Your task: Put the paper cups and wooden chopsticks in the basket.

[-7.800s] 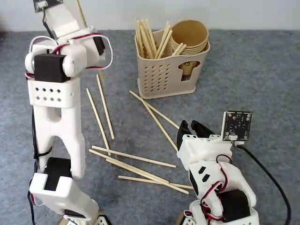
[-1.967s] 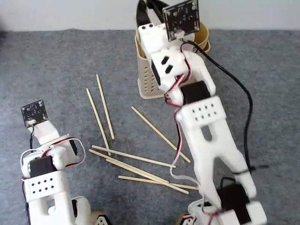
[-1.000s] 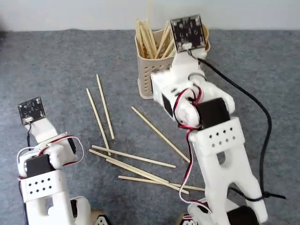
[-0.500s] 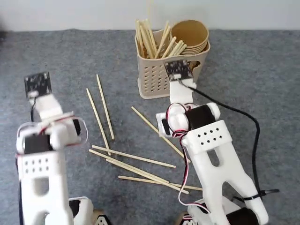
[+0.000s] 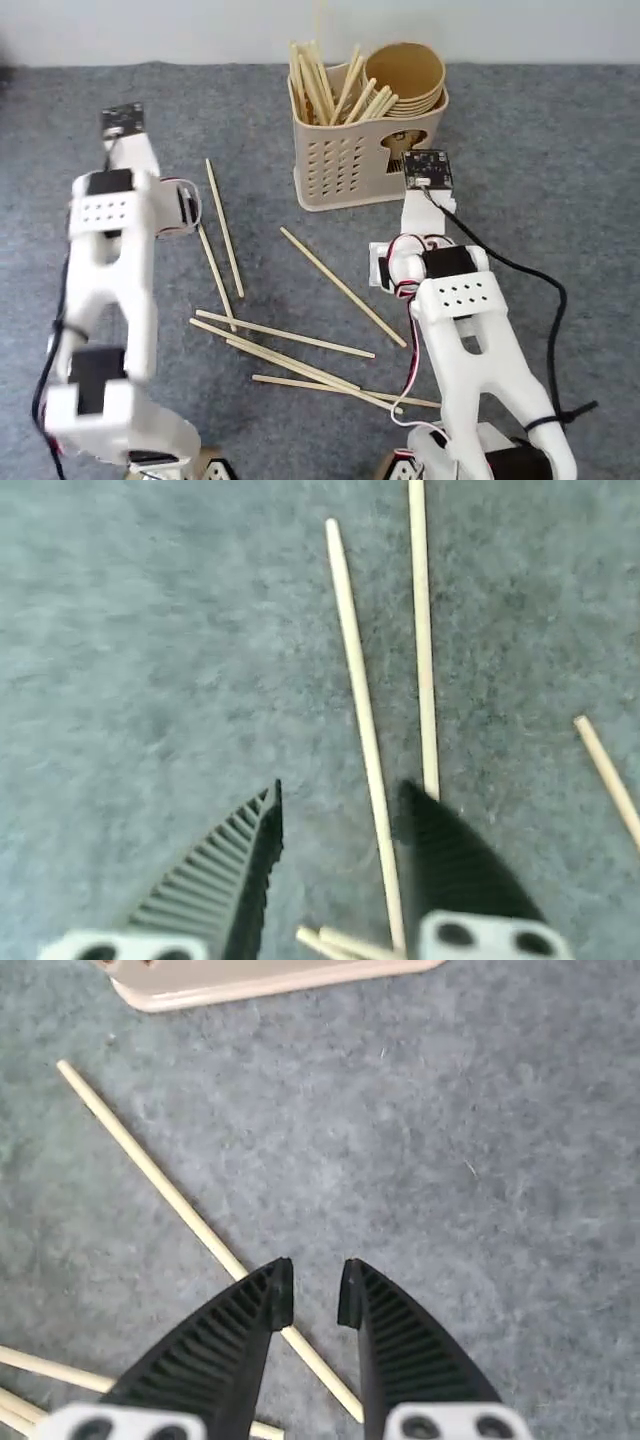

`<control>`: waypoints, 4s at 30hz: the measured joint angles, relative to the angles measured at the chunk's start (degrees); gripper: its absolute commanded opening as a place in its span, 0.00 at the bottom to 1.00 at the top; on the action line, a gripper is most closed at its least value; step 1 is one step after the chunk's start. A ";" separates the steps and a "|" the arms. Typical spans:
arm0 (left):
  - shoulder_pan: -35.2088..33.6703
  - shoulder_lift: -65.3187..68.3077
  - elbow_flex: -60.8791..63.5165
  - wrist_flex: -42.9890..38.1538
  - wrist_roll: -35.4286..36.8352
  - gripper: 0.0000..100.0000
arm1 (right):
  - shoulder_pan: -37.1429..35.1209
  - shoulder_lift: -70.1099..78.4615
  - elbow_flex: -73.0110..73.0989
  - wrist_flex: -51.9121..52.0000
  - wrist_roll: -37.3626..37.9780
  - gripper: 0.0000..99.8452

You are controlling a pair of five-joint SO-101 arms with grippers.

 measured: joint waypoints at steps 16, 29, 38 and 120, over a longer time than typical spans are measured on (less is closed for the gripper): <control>4.66 34.29 -30.95 4.75 4.13 0.22 | 0.00 0.00 1.05 -0.18 0.00 0.09; 5.45 50.37 -59.16 22.15 4.48 0.01 | 0.00 0.00 1.05 -0.18 0.00 0.09; 5.54 56.35 -69.89 26.11 4.48 0.01 | 0.00 0.00 1.05 -0.18 0.00 0.09; 7.47 36.13 -58.81 25.93 2.37 0.01 | 0.00 0.00 1.05 -0.18 0.00 0.09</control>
